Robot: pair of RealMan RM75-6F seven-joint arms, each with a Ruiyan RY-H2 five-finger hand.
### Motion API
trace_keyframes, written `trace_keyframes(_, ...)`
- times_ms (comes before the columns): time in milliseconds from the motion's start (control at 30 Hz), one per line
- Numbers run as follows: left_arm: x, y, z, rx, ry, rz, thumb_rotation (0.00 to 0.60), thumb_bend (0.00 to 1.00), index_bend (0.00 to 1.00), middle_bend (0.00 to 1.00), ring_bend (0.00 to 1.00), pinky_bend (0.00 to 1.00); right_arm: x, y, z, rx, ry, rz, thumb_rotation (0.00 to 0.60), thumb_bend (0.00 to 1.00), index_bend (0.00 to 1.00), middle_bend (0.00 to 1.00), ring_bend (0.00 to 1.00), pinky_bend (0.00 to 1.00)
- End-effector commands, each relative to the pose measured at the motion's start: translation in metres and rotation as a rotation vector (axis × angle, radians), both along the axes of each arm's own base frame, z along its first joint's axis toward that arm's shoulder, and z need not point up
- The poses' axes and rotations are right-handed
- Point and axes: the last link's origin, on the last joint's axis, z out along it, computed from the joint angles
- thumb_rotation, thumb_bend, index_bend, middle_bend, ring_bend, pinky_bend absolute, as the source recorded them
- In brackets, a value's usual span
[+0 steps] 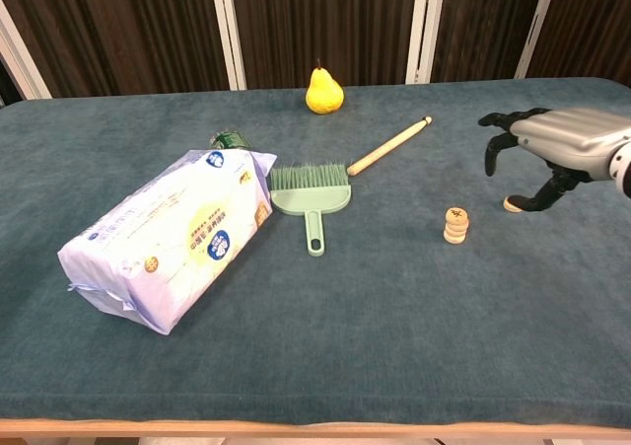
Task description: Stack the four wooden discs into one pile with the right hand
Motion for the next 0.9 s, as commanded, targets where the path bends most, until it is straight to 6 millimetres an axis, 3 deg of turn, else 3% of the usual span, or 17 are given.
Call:
trace_keyframes(33,0.001,0.0,-0.001,-0.004,-0.001,-0.004,0.6,0.5,0.0,0.0,0.0,0.0,-0.018,-0.007,0.003,-0.01,0.03,-0.044,0.6,0.47,0.49,0.05,0.0,0.0)
trace_keyframes(400,0.0,0.002,-0.001,-0.002,-0.002,-0.001,0.6,0.5,0.0,0.0,0.0,0.0,-0.031,-0.025,-0.006,0.002,0.051,-0.08,0.6,0.47,0.52,0.05,0.0,0.0)
trace_keyframes(900,0.0,0.002,0.0,-0.001,-0.002,-0.002,0.6,0.5,0.0,0.0,0.0,0.0,-0.035,-0.033,-0.012,0.011,0.065,-0.109,0.6,0.47,0.55,0.04,0.0,0.0)
